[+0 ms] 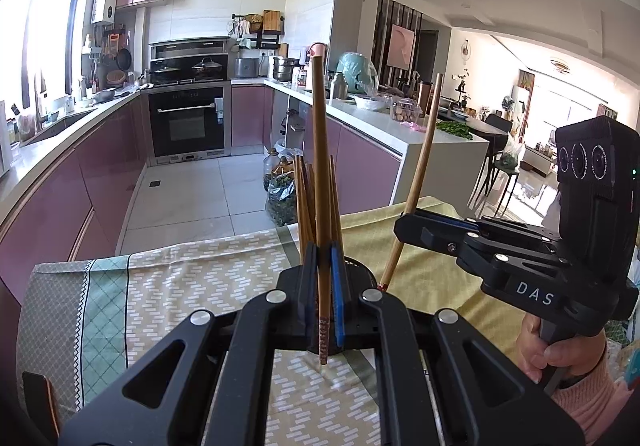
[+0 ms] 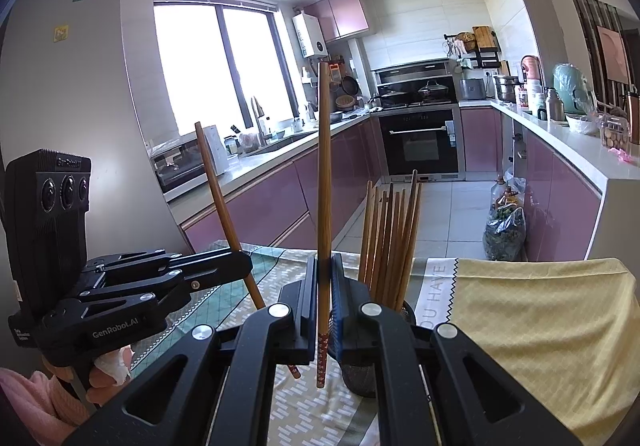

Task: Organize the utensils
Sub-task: 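Carry the upright chopstick over the mesh cup with the left gripper while the right gripper carries its own, then lower the chopstick into the mesh cup with the left gripper while the right gripper inserts its own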

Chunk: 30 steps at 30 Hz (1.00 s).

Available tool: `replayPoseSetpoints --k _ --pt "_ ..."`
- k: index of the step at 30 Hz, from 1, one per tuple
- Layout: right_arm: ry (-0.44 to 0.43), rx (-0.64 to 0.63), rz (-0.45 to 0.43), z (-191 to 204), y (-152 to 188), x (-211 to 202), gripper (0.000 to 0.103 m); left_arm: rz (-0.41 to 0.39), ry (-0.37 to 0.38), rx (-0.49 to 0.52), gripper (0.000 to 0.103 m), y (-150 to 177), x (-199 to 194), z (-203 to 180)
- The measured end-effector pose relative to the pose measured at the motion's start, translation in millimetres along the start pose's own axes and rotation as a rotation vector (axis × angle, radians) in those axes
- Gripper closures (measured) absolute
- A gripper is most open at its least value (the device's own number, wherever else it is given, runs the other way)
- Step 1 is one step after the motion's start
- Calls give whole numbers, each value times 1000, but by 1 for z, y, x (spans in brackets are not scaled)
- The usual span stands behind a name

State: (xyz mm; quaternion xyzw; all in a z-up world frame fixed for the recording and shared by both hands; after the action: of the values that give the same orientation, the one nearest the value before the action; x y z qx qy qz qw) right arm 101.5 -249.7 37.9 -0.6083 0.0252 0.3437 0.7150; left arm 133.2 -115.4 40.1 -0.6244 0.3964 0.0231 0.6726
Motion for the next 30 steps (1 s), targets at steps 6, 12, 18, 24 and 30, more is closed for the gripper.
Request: replayPoseSetpoints --k 6,12,18,24,30 --pt "2 -5 -14 0 -7 0 97 -16 3 1 95 -7 -3 1" --pt "2 -7 -21 -2 -9 2 97 -22 16 0 95 -10 -4 2" --pt "5 -8 -26 -3 -11 0 97 -38 24 4 95 -14 -7 2" --pt "10 -7 -34 -5 -14 -1 97 -47 22 8 95 -18 -10 2" --pt "17 -2 -37 -5 -12 1 97 -46 20 8 95 -21 -8 -2"
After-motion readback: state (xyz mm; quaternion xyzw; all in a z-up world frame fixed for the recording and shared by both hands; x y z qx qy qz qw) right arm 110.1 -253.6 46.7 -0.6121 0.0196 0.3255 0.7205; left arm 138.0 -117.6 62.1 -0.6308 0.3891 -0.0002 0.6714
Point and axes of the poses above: each gripper's, at about its wrist camera, not at the fingertips, and x roughly the way its jaws point, z to its left, y to its underside, the point moved 3 cm from there along x, roughly the way its jaws point, and after that the axes turned 6 degrees about z, right-handed, at the moved point
